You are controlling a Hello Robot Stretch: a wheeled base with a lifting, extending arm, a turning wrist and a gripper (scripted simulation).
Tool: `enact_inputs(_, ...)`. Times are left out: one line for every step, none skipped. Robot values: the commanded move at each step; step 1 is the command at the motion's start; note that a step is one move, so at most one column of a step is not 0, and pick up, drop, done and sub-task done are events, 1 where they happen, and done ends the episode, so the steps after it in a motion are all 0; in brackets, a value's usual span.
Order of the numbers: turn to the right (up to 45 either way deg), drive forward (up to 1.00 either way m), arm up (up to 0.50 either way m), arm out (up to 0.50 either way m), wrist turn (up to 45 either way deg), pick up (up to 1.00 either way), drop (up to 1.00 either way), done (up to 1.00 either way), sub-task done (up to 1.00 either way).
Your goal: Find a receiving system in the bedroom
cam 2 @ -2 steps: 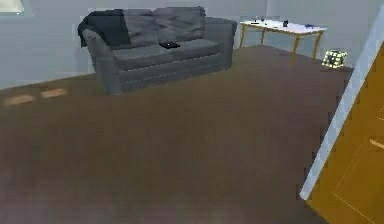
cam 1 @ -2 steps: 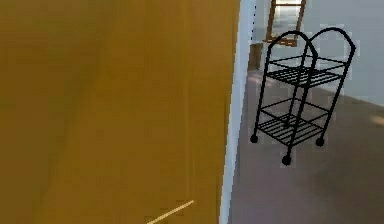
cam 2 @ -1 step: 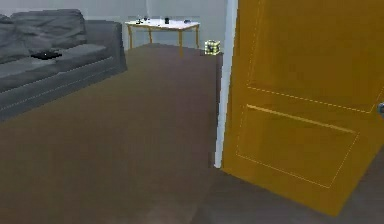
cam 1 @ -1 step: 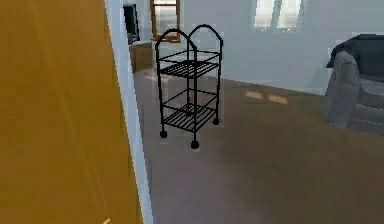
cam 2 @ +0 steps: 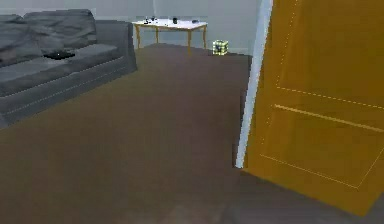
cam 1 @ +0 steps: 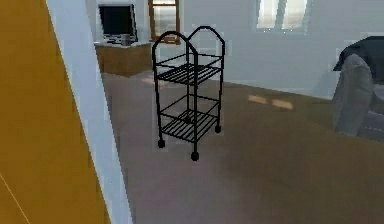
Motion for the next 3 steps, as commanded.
enact_inputs(45.0,0.0,0.0,0.0,0.0,0.0,0.0,0.0,0.0)
enact_inputs(45.0,0.0,0.0,0.0,0.0,0.0,0.0,0.0,0.0)
enact_inputs(6.0,0.0,0.0,0.0,0.0,0.0,0.0,0.0,0.0)
